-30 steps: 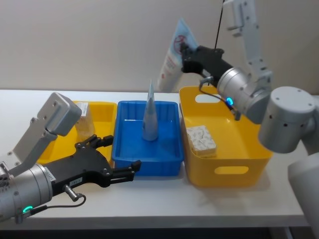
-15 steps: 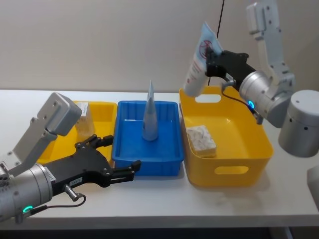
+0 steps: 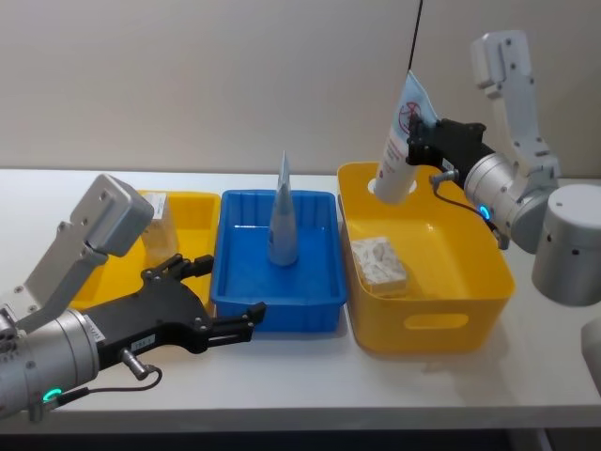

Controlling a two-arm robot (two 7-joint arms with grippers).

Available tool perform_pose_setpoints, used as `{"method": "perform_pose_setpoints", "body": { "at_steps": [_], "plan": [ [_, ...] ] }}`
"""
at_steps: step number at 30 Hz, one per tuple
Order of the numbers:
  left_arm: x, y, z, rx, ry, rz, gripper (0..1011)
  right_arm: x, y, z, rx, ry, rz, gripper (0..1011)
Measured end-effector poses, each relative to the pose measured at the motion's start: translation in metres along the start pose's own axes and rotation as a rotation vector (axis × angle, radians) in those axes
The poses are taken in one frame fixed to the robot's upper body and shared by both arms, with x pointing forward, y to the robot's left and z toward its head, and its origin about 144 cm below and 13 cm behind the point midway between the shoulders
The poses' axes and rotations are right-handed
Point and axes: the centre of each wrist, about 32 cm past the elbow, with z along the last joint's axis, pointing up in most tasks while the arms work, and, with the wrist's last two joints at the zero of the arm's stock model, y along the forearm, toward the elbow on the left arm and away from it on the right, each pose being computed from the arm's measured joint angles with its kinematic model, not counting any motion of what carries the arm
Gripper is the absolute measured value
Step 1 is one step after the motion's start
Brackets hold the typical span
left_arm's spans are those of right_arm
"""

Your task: Bimanual collaborative sorting of washing and personal care products

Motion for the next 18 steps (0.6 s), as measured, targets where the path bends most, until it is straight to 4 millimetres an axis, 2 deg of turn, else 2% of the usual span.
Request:
{"method": "perform_pose_setpoints", "body": {
  "at_steps": [5,8,9,11,12,18],
  "plan": [
    [0.0000,0.0000,0.0000,0.000,0.000,0.000,1001,0.0023,0.0045,-0.0043,-0.011,-0.006,-0.016,50],
    [0.0000,0.0000,0.0000,0.000,0.000,0.000,1001,0.0035,0.0066,-0.0064,-0.016,-0.010,-0.024,156],
    [0.0000,0.0000,0.0000,0.000,0.000,0.000,1001,0.0039,0.0075,-0.0074,-0.019,-0.011,-0.026,156],
    [0.0000,0.0000,0.0000,0.000,0.000,0.000,1001,0.0043,0.0086,-0.0084,-0.021,-0.013,-0.030,258],
    [0.0000,0.0000,0.0000,0.000,0.000,0.000,1002,0.0045,0.0089,-0.0087,-0.022,-0.013,-0.031,258],
    [0.0000,0.0000,0.0000,0.000,0.000,0.000,1001,0.0053,0.0108,-0.0108,-0.028,-0.016,-0.037,481]
  ]
}}
